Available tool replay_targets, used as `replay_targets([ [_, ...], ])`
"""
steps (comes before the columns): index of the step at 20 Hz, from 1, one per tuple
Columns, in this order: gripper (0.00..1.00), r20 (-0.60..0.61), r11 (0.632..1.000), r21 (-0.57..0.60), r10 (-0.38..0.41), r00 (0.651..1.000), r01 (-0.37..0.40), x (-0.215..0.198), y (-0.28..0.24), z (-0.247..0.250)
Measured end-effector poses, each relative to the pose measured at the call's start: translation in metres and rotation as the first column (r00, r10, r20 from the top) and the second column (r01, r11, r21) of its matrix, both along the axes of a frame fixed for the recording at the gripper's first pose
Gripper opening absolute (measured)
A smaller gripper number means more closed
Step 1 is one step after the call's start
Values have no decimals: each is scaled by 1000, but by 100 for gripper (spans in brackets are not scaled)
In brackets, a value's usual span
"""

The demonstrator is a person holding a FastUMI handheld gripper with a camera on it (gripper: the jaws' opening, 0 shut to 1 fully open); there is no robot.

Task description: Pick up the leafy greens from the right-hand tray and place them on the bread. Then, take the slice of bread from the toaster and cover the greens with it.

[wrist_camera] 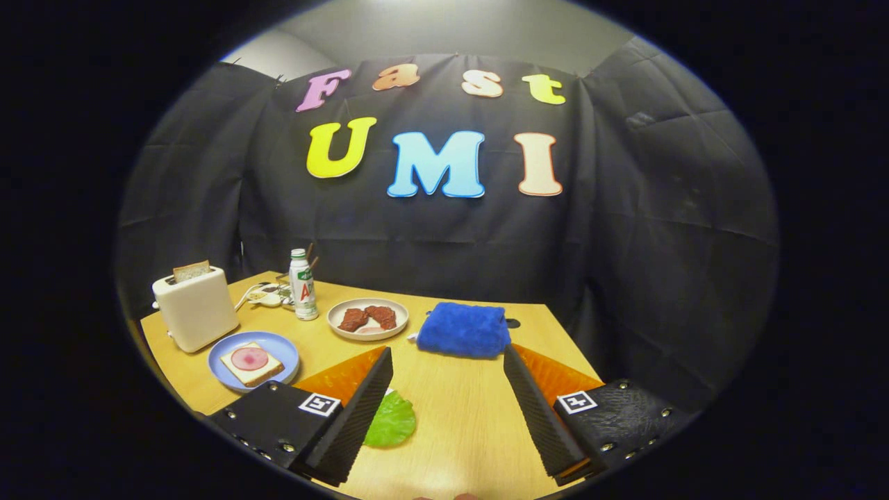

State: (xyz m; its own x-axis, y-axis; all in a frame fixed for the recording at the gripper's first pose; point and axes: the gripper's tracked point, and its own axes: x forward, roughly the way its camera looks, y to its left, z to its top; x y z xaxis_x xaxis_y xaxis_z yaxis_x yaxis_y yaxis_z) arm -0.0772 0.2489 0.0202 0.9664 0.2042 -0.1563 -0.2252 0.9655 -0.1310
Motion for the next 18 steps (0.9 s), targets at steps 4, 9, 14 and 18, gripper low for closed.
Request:
replay_targets([
  [4, 98, -88, 997, -38, 62, 994, -66, 1, 32, -21],
  [9, 98, -260, 975, -134, 137, 956, -176, 4, 65, -62],
  [14, 97, -434, 952, -188, 141, 890, -242, 18, 82, -98],
  [18, 95, -507, 939, -225, 115, 854, -260, 29, 89, -124],
])
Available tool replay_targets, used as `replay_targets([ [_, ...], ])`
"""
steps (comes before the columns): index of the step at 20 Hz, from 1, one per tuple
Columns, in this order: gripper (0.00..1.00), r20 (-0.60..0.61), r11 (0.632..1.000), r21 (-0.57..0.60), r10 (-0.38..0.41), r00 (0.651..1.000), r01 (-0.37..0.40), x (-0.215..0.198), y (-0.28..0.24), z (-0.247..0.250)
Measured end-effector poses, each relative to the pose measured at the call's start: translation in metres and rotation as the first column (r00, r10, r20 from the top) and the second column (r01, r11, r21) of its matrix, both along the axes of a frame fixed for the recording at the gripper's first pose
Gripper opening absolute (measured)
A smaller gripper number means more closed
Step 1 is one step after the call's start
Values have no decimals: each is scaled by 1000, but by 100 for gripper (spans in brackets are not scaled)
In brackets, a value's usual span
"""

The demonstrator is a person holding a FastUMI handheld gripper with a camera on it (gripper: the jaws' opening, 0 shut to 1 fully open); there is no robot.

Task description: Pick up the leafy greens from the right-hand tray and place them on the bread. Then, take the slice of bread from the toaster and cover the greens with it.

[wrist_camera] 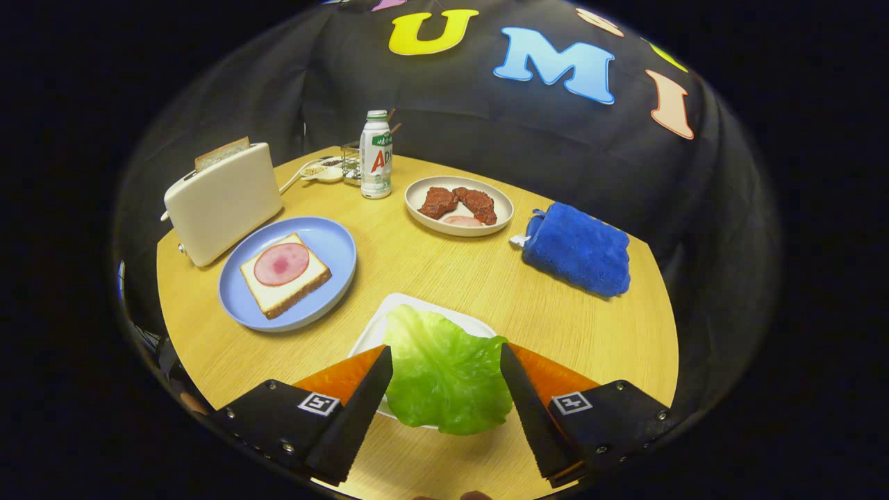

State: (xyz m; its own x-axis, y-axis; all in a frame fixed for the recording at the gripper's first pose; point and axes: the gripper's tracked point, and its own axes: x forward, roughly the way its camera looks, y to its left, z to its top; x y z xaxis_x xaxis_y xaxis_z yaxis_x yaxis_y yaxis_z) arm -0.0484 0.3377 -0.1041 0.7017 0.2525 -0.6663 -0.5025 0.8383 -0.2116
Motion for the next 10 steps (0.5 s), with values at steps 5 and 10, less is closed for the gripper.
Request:
replay_targets([
  [5, 95, -81, 994, -113, -8, 997, -1, 12, -3, -28],
  [10, 85, -224, 1000, 0, -6, 975, 6, 16, 7, -43],
])
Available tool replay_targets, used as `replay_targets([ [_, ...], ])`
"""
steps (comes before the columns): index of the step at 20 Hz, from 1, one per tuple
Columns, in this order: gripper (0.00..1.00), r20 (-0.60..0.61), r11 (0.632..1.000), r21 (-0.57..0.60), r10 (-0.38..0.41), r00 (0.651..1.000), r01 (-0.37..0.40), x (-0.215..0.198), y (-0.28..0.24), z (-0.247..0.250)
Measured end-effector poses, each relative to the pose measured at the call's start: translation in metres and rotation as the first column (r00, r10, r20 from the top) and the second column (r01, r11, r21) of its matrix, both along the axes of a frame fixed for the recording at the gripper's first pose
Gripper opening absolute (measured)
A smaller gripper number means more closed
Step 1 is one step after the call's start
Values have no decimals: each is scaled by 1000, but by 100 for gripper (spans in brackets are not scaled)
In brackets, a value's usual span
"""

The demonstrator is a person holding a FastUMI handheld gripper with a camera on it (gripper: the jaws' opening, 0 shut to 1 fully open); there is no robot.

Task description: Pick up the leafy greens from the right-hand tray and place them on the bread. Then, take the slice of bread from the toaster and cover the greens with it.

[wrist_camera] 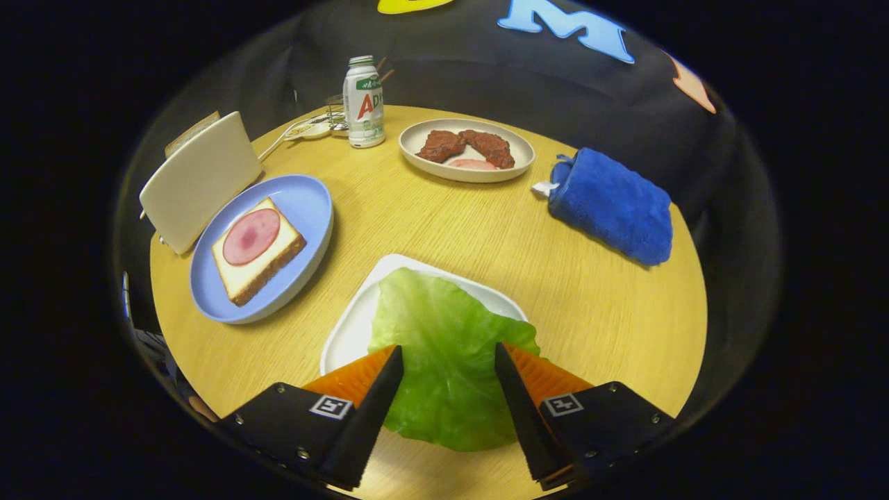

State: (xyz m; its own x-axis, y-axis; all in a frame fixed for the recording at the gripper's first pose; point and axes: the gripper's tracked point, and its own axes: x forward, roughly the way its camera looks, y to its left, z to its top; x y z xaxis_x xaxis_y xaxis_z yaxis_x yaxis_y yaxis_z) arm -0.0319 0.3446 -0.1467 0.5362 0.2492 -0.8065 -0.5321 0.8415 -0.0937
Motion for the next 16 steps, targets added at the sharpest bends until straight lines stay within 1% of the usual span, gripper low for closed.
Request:
replay_targets([
  [1, 61, 2, 1000, -3, 7, 1000, -7, 2, -1, -3],
  [2, 34, 7, 999, 4, -33, 999, 33, 1, -5, -1],
  [3, 8, -1, 999, -1, -41, 999, 41, -1, -4, -2],
  [4, 8, -3, 999, 5, -37, 999, 37, -3, -6, 1],
  [5, 8, 10, 998, 41, -47, 999, 47, -5, 2, 7],
  [6, 8, 28, 997, 72, -40, 999, 38, -7, 10, 15],
  [8, 8, 84, 995, 97, -20, 996, 12, -13, 18, 34],
  [13, 8, 158, 979, 201, 12, 987, -44, -26, 58, 67],
  [16, 8, 171, 973, 219, 40, 984, -78, -28, 81, 74],
])
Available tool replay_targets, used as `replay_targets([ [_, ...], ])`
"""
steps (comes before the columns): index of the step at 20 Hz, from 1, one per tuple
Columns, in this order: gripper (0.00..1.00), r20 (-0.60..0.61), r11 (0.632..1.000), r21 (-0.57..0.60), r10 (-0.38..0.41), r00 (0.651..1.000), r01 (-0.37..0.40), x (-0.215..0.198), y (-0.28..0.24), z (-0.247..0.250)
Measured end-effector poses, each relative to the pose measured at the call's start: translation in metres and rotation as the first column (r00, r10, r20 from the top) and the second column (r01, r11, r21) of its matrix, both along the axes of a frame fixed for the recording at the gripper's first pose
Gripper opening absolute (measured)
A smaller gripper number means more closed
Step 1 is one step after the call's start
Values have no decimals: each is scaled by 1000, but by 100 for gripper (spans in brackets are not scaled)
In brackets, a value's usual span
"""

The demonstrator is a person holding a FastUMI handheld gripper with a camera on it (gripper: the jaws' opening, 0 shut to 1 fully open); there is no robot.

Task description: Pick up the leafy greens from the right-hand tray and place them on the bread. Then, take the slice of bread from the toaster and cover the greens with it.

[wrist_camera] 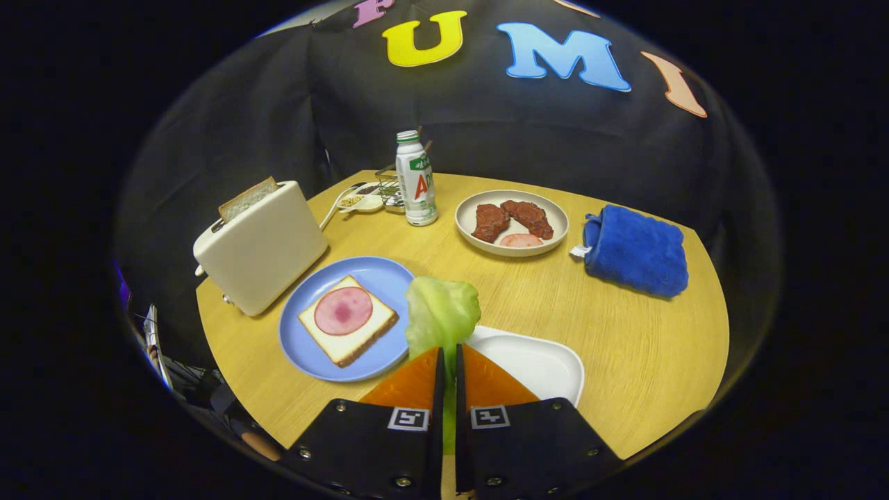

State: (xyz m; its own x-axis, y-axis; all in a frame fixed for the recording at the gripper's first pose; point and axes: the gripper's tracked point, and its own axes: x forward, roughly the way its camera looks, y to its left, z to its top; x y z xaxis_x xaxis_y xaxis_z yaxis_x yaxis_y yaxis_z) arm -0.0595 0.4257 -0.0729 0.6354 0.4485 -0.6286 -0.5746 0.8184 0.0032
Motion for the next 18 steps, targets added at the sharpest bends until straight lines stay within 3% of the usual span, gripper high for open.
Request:
replay_targets([
  [10, 8, 146, 995, -74, 79, 986, -69, 18, 92, 19],
  [15, 8, 79, 981, -109, 167, 983, -158, 3, 139, -13],
  [18, 10, 25, 980, -65, 188, 982, -186, -1, 159, -28],
])
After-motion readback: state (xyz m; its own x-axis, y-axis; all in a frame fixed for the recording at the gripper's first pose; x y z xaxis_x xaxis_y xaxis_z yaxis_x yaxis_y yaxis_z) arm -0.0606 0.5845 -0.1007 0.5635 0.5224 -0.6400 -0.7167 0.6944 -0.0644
